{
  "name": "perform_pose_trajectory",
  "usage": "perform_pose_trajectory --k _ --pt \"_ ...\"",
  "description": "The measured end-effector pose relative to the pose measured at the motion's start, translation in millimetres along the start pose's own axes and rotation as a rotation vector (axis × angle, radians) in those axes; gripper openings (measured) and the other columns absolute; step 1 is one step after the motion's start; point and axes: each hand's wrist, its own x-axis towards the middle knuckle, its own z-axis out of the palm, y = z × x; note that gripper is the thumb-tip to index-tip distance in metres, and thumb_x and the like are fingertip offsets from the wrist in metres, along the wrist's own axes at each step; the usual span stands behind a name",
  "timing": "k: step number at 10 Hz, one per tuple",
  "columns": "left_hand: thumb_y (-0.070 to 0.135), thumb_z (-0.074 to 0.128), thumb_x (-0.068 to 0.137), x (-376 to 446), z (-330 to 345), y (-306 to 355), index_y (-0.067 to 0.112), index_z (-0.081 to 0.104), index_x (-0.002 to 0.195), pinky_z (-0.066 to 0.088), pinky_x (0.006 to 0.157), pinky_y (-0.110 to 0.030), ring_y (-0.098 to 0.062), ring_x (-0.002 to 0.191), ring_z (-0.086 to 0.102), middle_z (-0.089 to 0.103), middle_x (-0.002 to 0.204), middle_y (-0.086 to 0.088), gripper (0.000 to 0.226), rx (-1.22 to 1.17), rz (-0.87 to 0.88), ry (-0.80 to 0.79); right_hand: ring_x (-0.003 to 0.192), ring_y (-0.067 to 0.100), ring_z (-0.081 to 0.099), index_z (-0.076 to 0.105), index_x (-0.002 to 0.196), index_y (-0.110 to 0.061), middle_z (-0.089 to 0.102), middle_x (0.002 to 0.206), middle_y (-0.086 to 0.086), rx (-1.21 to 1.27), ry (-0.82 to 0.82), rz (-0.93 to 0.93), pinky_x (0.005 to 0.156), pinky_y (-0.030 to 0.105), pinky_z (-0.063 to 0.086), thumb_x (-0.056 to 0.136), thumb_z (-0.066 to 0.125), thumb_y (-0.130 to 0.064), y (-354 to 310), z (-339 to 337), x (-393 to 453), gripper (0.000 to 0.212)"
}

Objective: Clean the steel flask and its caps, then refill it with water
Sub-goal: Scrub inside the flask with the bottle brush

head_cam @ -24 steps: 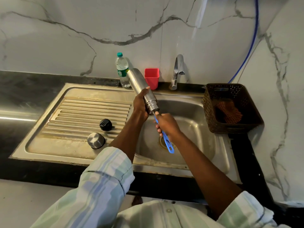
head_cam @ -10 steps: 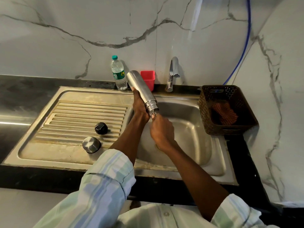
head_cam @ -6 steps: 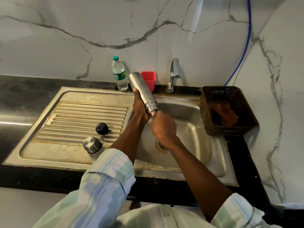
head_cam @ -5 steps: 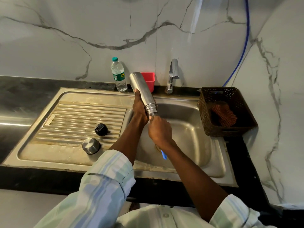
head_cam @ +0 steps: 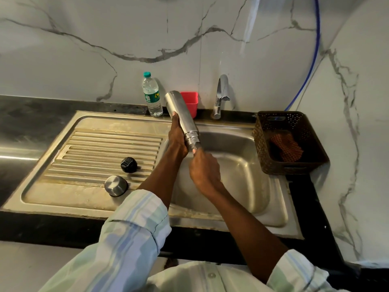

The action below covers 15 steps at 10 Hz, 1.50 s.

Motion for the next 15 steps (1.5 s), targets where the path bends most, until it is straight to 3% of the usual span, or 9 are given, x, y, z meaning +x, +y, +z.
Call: perform_pose_trajectory --k 2,4,5,6,7,8,10,12,15 --pt "0.062 0.053 0.091 1.7 -10.8 4.1 0.002 0.048 0.12 0.056 0.055 -0.035 -0.025 0.06 0.06 0.058 0.074 -0.013 0.067 -0.049 -0.024 -0.05 0.029 0.004 0.029 0.048 0.082 -0.005 0.035 0.049 -0.003 1.758 -0.759 0.638 0.026 0.017 0.024 0.104 0.035 -0.021 18.3 -6.5 31.5 0.03" --pt "0.06 0.063 0.086 -1.3 -10.5 -1.1 0.002 0.05 0.131 0.057 0.07 -0.041 -0.028 0.071 0.064 0.063 0.084 -0.014 0.075 -0.036 -0.015 0.029 0.099 0.033 0.063 0.061 0.114 -0.011 0.066 0.108 0.013 0.065 -0.075 0.069 0.078 0.038 0.048 0.102 0.038 -0.029 -3.2 -2.5 8.6 0.031" --pt "0.06 0.058 0.09 1.3 -11.0 2.5 0.0 0.052 0.126 0.057 0.063 -0.037 -0.026 0.065 0.064 0.063 0.076 -0.013 0.07 -0.057 -0.012 -0.008 0.065 0.023 0.065 0.06 0.1 -0.005 0.065 0.075 0.008 0.71 -0.264 0.267 0.054 0.028 0.045 0.102 0.039 -0.026 4.9 3.6 18.0 0.03" --pt "0.06 0.05 0.094 1.1 -11.7 5.8 0.006 0.056 0.104 0.055 0.055 -0.032 -0.021 0.054 0.062 0.062 0.064 -0.008 0.055 -0.152 -0.046 -0.091 0.028 0.005 0.029 0.047 0.082 -0.007 0.033 0.045 -0.005 1.703 -0.755 0.645 0.026 0.018 0.022 0.103 0.032 -0.023 17.9 3.8 28.3 0.031" --pt "0.062 0.055 0.089 -1.4 -10.0 4.3 0.006 0.053 0.109 0.055 0.056 -0.035 -0.024 0.056 0.061 0.06 0.067 -0.009 0.06 -0.12 -0.033 -0.062 0.04 0.015 0.046 0.054 0.088 -0.007 0.049 0.058 0.004 1.013 -0.492 0.382 0.04 0.023 0.042 0.103 0.037 -0.037 9.8 0.9 22.3 0.037" --pt "0.063 0.062 0.085 3.0 -9.3 1.4 0.007 0.052 0.121 0.053 0.061 -0.036 -0.024 0.063 0.06 0.059 0.074 -0.009 0.067 -0.125 -0.016 -0.036 0.095 0.034 0.063 0.053 0.113 -0.011 0.066 0.104 0.013 0.09 -0.05 0.031 0.078 0.04 0.048 0.102 0.04 -0.035 0.1 -1.5 1.2 0.03" --pt "0.061 0.074 0.075 0.9 -10.4 4.6 0.004 0.049 0.137 0.056 0.061 -0.039 -0.025 0.064 0.066 0.065 0.076 -0.01 0.087 -0.123 -0.021 0.026 0.104 0.032 0.058 0.059 0.112 -0.01 0.064 0.114 0.012 0.336 -0.043 0.113 0.073 0.032 0.034 0.104 0.035 -0.028 -1.7 -1.8 -8.4 0.032" --pt "0.058 0.053 0.094 -13.8 -3.5 -0.4 0.004 0.051 0.12 0.057 0.061 -0.037 -0.024 0.066 0.062 0.061 0.077 -0.012 0.06 -0.062 -0.044 -0.086 0.099 0.039 0.061 0.064 0.106 -0.002 0.067 0.108 0.019 0.537 -0.111 0.251 0.071 0.034 0.039 0.097 0.044 -0.024 -0.4 5.1 12.8 0.03" --pt "0.057 0.062 0.088 -11.2 -7.2 7.5 0.003 0.037 0.146 0.057 0.058 -0.038 -0.027 0.063 0.066 0.063 0.078 -0.013 0.083 -0.116 -0.042 -0.062 0.032 0.006 0.027 0.057 0.074 -0.008 0.038 0.052 0.0 1.116 -0.29 0.396 0.033 0.016 0.019 0.101 0.044 -0.02 3.4 -2.2 2.9 0.032"
